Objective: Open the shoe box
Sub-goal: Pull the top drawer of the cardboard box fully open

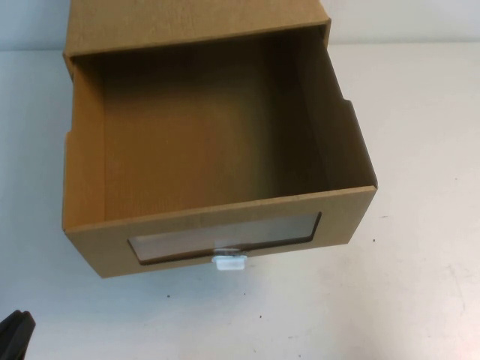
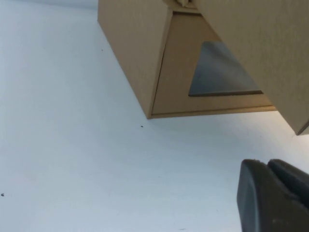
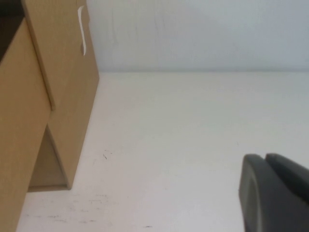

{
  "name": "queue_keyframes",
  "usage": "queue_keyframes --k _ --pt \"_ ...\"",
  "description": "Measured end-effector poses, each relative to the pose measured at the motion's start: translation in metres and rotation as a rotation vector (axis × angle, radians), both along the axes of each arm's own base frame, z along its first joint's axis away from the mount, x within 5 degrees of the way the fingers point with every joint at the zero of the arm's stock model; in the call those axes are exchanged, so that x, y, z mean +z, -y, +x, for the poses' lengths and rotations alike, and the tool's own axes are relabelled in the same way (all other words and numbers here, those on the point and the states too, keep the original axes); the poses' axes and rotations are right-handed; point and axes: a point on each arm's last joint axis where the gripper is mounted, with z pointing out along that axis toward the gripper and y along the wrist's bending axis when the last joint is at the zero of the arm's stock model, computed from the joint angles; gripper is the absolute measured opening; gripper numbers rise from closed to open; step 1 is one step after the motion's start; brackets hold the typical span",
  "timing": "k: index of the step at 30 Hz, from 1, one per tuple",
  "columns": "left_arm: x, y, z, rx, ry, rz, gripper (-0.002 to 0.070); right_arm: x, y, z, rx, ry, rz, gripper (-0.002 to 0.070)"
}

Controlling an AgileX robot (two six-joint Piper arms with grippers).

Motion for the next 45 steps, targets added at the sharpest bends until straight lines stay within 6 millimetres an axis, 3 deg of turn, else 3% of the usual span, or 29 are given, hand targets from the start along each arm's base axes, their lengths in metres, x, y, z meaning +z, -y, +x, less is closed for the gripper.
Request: queue_keyframes --k 20,22,30,35,45 --pt "0.0 0.0 0.0 0.0 -0.005 -0.003 -0.0005 -0.005 0.003 -0.006 -0.01 0.016 -0.028 -0.0013" --pt "0.0 0.0 0.0 0.0 -0.005 -0.003 -0.0005 -0.016 0.007 -0.014 -0.038 0.047 -0.039 -0.0013" --pt "-0.001 0.0 0.0 -0.001 -0.007 -0.002 -0.0005 -0.096 0.017 -0.052 -0.119 0.115 -0.042 -0.0014" --pt "-0.001 0.0 0.0 -0.001 -0.007 -0.002 -0.0005 -0.103 0.016 -0.067 -0.102 0.154 -0.037 -0.0013" --pt "-0.001 0.0 0.0 -0.005 -0.016 0.001 -0.0005 -0.124 0.013 -0.072 -0.058 -0.077 -0.058 -0.0014"
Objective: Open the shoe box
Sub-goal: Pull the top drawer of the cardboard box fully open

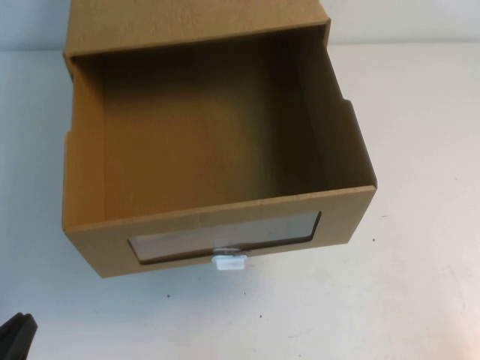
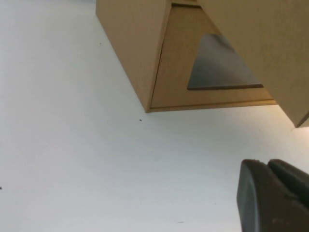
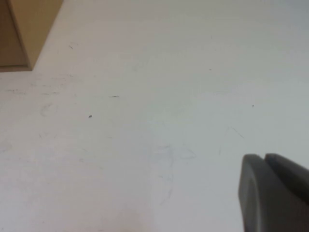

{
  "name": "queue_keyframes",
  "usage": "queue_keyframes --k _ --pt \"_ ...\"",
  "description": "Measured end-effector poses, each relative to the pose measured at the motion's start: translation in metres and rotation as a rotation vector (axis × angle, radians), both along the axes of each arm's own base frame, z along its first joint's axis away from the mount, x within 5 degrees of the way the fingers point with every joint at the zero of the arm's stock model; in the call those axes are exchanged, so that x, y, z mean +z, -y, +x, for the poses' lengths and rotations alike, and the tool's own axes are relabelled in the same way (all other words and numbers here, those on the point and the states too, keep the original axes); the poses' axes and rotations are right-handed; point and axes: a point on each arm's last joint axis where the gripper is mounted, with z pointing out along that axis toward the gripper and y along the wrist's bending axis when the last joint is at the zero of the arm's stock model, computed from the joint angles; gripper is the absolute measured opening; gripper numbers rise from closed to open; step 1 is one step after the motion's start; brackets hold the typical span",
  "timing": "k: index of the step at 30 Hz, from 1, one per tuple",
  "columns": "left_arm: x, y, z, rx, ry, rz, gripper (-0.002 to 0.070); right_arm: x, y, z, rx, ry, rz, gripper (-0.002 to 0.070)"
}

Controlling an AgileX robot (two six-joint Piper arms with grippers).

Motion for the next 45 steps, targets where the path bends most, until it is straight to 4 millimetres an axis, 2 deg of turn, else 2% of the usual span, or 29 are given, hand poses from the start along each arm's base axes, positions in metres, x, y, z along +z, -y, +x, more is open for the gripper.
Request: queue_keyframes --k 19,26,31,36,45 --pt "-0.001 0.0 0.0 -0.004 -0.005 0.007 -0.0005 -0.001 0.0 0.0 0.001 -0.006 0.0 -0.0014" --pt "0.001 -0.003 0.001 -0.03 0.085 0.273 -0.0005 -0.001 0.0 0.0 0.001 -0.007 0.0 -0.0014" --pt "0.003 -0.006 0.0 -0.009 0.124 0.327 -0.0005 -0.001 0.0 0.0 0.001 -0.007 0.0 -0.0014" --pt "0.007 -0.012 -0.004 0.098 0.185 0.324 -0.0005 -0.001 0.0 0.0 0.001 -0.007 0.0 -0.0014" --pt "-0.007 -0.015 -0.008 0.119 0.017 0.333 -0.0005 -0.001 0.0 0.0 0.002 -0.01 -0.001 -0.0013"
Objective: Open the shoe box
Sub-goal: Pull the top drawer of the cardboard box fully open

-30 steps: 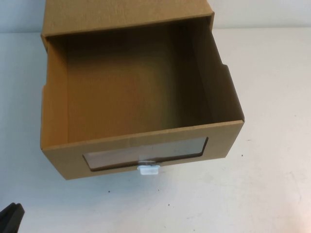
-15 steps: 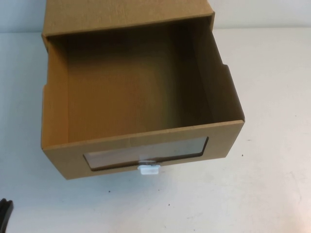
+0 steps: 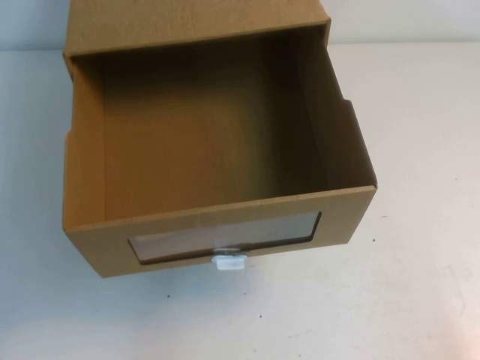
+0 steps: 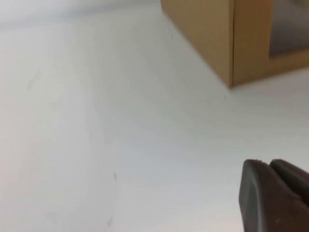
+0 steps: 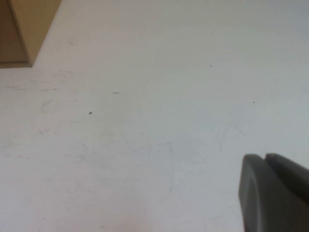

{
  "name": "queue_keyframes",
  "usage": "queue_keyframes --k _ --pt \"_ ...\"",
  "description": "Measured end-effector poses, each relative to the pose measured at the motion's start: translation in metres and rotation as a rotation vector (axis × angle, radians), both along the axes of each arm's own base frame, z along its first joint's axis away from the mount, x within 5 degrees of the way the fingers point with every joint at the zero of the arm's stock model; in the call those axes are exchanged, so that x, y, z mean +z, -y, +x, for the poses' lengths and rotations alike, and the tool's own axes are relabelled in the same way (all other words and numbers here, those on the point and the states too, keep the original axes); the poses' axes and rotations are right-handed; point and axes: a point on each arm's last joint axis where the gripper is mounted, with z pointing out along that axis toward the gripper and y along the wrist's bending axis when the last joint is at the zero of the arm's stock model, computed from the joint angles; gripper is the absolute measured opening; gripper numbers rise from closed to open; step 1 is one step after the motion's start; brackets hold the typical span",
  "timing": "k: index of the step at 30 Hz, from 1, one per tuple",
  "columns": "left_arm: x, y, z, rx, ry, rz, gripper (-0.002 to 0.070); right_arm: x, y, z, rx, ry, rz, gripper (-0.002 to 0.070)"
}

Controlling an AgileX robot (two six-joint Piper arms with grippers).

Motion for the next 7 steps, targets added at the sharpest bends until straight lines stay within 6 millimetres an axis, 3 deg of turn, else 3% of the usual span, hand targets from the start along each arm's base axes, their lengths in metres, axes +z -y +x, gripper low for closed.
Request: queue_keyframes --k 7 --pt "-0.0039 -0.0003 -0.0012 0.003 -0.044 0.003 -0.0005 0.0 0.0 0.0 0.0 0.0 0.0 -0.0013"
